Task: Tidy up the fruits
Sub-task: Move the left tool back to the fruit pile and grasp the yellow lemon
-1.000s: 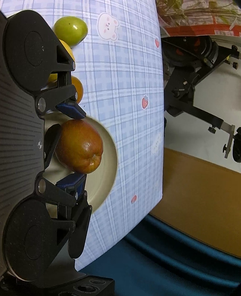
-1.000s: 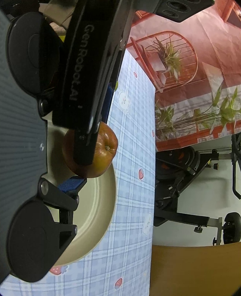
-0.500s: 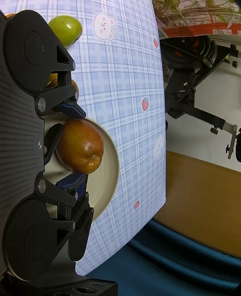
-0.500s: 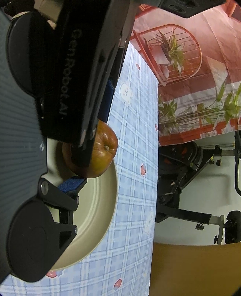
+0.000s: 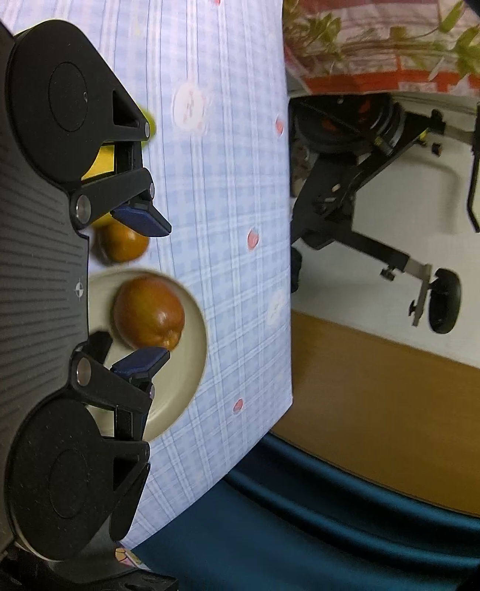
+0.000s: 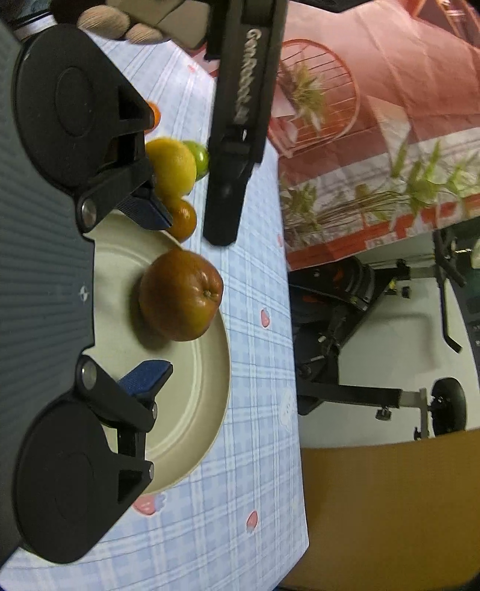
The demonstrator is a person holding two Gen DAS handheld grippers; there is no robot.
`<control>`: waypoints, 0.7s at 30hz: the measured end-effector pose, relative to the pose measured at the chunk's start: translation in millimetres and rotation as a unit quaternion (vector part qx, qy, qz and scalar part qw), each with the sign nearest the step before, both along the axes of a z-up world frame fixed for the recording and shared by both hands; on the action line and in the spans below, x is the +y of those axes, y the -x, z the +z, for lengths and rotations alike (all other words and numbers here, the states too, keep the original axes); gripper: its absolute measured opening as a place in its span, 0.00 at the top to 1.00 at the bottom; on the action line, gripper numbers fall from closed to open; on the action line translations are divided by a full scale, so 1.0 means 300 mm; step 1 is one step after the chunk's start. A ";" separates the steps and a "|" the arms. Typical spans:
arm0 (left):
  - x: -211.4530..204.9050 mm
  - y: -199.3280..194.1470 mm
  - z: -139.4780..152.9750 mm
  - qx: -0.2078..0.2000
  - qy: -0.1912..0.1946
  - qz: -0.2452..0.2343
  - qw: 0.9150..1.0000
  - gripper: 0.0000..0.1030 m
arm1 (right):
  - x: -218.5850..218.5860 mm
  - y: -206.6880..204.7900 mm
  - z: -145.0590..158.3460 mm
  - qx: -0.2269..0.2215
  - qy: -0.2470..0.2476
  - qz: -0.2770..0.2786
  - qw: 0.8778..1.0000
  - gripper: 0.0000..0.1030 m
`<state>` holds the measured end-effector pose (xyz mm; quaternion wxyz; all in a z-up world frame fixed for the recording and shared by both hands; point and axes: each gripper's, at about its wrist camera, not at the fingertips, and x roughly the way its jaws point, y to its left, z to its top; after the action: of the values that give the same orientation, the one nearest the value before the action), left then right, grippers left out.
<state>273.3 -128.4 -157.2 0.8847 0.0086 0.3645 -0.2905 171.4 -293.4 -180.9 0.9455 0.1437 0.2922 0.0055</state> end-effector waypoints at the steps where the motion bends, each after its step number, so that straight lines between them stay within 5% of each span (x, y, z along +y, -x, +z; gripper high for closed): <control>1: 0.021 0.012 0.010 -0.005 -0.003 0.006 1.000 0.34 | 0.009 0.015 0.007 -0.005 -0.002 -0.002 1.000 0.23; 15: 0.227 0.188 0.054 -0.036 -0.030 0.074 0.996 0.35 | 0.242 0.143 0.058 -0.062 0.038 0.100 0.992 0.23; 21: 0.246 0.237 0.034 -0.039 -0.032 0.072 0.996 0.44 | 0.343 0.157 0.030 -0.053 0.058 0.155 0.985 0.36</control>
<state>202.1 -54.6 -147.0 0.9162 0.0217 0.3385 -0.2133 124.3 -190.5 -171.9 0.9543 0.0407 0.2598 0.1423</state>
